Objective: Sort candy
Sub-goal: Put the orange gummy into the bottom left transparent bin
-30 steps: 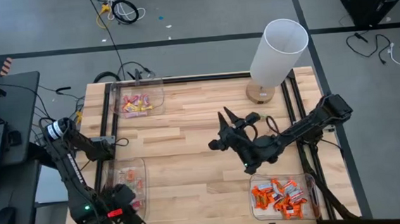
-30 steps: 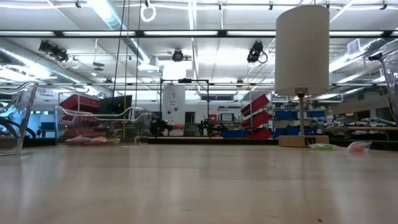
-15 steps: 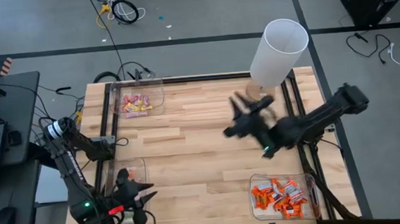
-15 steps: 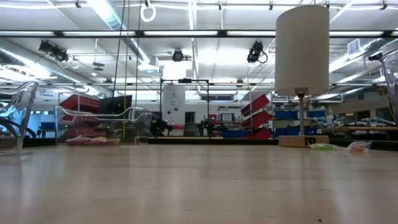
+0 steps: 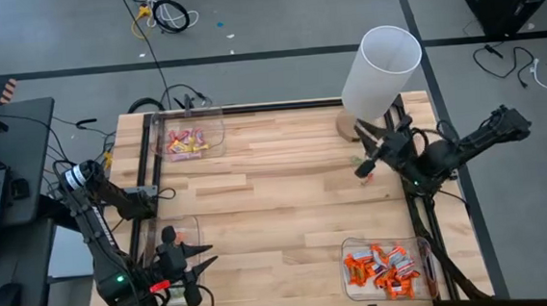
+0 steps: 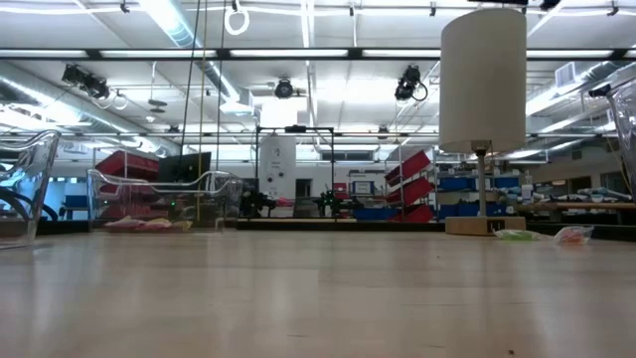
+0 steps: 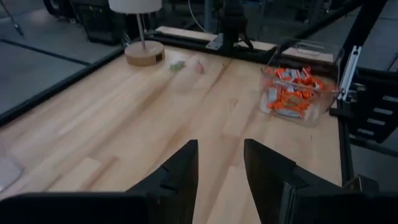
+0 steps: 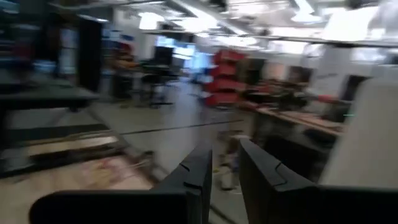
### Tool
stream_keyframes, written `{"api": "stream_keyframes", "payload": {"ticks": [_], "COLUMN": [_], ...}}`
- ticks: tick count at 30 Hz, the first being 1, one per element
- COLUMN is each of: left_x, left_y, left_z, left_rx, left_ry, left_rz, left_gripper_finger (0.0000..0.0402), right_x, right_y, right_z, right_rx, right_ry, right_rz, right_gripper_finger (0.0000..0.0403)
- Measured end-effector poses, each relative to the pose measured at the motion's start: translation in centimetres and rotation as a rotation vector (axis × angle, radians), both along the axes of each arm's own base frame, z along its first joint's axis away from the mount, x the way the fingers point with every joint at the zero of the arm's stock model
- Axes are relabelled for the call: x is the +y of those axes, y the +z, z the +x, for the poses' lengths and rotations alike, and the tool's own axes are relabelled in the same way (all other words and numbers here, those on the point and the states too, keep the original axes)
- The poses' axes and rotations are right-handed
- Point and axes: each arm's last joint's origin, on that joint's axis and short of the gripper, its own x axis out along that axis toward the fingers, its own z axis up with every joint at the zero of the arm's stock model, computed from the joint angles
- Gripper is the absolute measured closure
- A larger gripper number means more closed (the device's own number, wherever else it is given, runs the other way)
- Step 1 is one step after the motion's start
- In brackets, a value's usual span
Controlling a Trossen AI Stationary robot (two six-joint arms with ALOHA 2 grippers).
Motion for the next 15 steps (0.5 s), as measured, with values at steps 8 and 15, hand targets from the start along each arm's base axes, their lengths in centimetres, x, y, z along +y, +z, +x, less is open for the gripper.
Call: {"api": "stream_keyframes", "payload": {"ticks": [8, 15], "left_x": [0.2, 0.5], "left_y": [0.1, 0.1], "left_z": [0.3, 0.8], "left_rx": [-0.035, -0.039], "left_ry": [0.019, 0.039], "left_rz": [0.021, 0.022], "left_gripper_finger": [0.027, 0.027], "right_x": [0.4, -1.2], "right_y": [-2.7, -4.4], "right_z": [0.6, 0.0], "right_rx": [0.07, 0.394], "right_ry": [0.463, 0.441], "right_rz": [0.135, 0.33], "right_gripper_finger": [0.0342, 0.0343]}}
